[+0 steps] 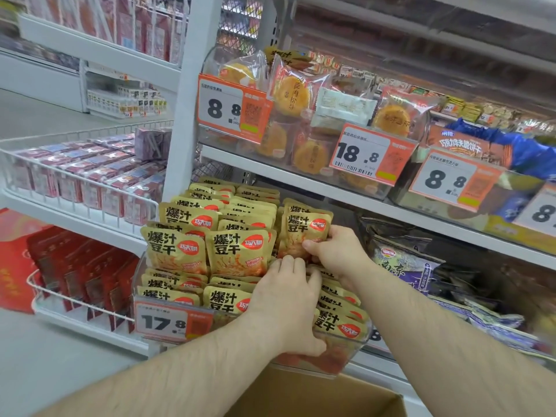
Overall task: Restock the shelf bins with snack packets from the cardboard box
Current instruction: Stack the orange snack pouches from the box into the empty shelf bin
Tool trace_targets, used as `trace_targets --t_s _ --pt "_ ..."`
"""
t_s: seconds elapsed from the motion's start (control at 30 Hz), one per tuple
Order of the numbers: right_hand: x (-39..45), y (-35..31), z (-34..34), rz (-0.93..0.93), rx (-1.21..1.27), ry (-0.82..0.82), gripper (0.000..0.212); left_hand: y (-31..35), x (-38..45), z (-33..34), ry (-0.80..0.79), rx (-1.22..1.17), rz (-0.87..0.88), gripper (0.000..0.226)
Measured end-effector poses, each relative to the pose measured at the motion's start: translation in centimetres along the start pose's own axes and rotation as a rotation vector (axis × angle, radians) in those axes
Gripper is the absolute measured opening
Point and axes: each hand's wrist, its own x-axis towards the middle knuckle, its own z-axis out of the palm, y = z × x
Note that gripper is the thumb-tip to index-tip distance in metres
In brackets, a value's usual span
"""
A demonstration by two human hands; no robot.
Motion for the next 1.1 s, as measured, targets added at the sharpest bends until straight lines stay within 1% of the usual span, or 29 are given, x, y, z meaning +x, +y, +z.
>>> trace_targets --t_s 0.13,0.23,0.33,0.43,0.57,0.7,0.8,1.1 --pt "0.0 -0.2 0.1 0.009 0.004 -0.002 0.012 0.0 0.0 -0.2 -0.011 0.005 -0.001 0.1" --pt "-0.1 0.0 0.4 -0.027 -0.019 0.015 0.012 0.1 0.0 -0.1 -0.01 -0.001 -0.007 0.097" --pt "-0.3 -0.2 0.5 -0.063 0.021 0.043 0.011 0.0 0.0 -0.1 -0.013 -0.005 -0.008 0.098" --pt "-0.2 -0.1 0.7 -0.079 -0.057 0.015 0.009 0.0 0.0 -0.1 -0.01 -0.007 -0.006 0.096" --pt "-0.1 -0.2 0.9 -0.028 -0.167 -0.049 0.011 0.0 0.0 0.0 -0.015 -0.004 -0.011 0.097" --pt "-0.2 -0.2 1.0 -0.026 -0.28 -0.031 0.013 0.0 0.1 0.1 -0.01 0.003 -0.009 0.098" --pt "-0.2 -0.2 0.9 -0.013 -0.303 -0.013 0.011 0.0 0.1 0.1 -0.008 0.002 -0.009 0.098" --pt "-0.6 -0.9 1.0 0.018 -0.371 -0.012 0.016 0.0 0.0 -0.1 -0.016 0.026 -0.01 0.103"
